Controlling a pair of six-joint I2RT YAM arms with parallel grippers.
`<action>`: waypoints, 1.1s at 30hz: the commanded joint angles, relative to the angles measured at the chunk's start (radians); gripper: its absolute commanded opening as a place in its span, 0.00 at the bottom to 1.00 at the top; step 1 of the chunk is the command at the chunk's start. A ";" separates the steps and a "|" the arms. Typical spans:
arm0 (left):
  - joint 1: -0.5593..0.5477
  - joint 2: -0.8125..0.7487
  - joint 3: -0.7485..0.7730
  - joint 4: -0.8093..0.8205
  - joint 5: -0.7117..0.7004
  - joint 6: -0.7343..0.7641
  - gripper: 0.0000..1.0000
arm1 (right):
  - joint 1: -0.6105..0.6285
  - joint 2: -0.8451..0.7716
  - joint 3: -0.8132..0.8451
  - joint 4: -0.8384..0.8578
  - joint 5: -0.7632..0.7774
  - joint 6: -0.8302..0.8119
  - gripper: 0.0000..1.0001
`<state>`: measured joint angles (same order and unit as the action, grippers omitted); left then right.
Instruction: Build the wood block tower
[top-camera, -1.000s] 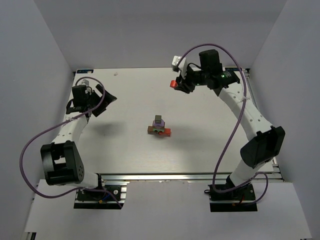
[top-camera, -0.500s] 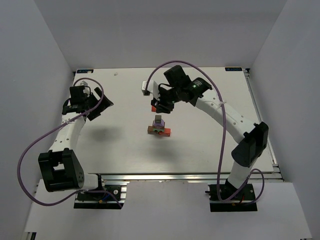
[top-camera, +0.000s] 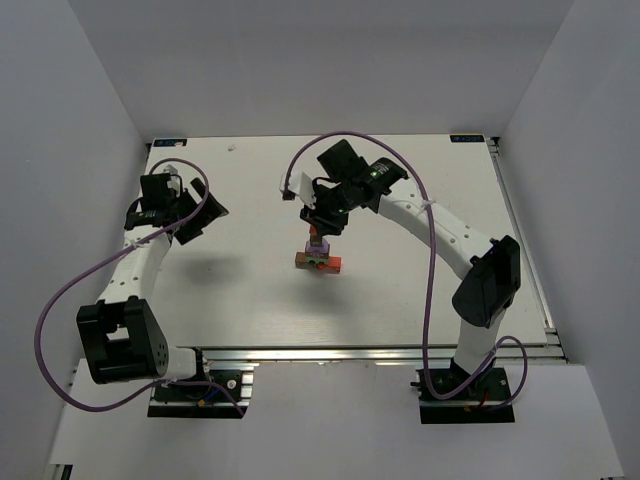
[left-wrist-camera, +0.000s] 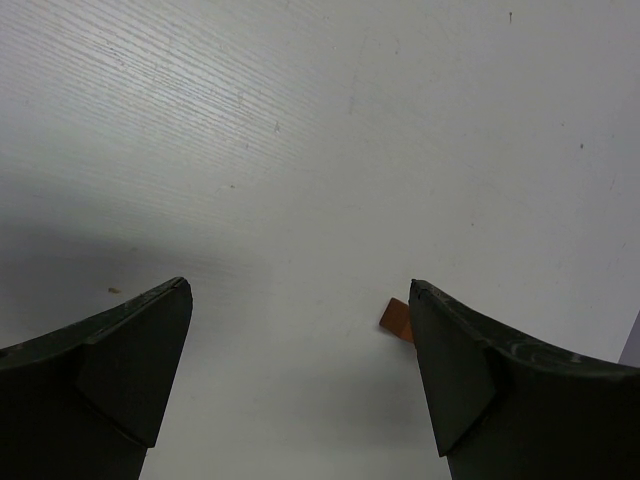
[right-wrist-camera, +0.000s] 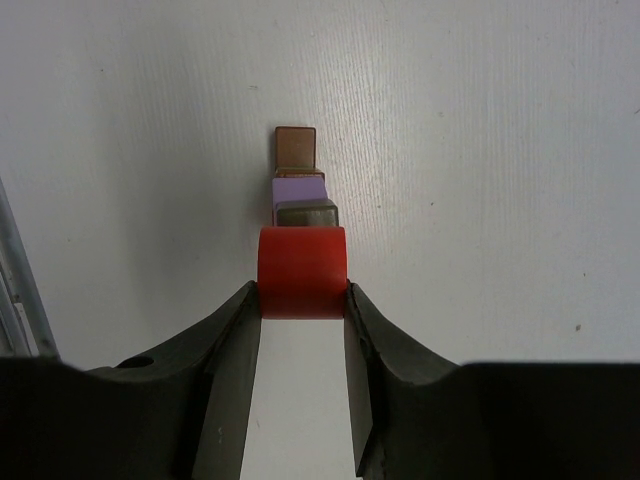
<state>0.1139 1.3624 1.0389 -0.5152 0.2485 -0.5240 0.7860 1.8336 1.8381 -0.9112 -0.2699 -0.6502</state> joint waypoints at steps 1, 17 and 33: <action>-0.002 -0.013 -0.011 0.014 0.026 -0.002 0.98 | 0.007 -0.007 0.016 0.002 0.014 0.008 0.17; 0.000 0.003 -0.014 0.021 0.046 0.001 0.98 | 0.009 0.042 0.029 0.031 0.006 0.020 0.20; 0.000 0.009 -0.014 0.020 0.054 0.002 0.98 | 0.009 0.055 0.020 0.043 0.008 0.015 0.22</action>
<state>0.1139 1.3712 1.0256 -0.5076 0.2806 -0.5240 0.7879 1.8877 1.8381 -0.8883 -0.2600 -0.6353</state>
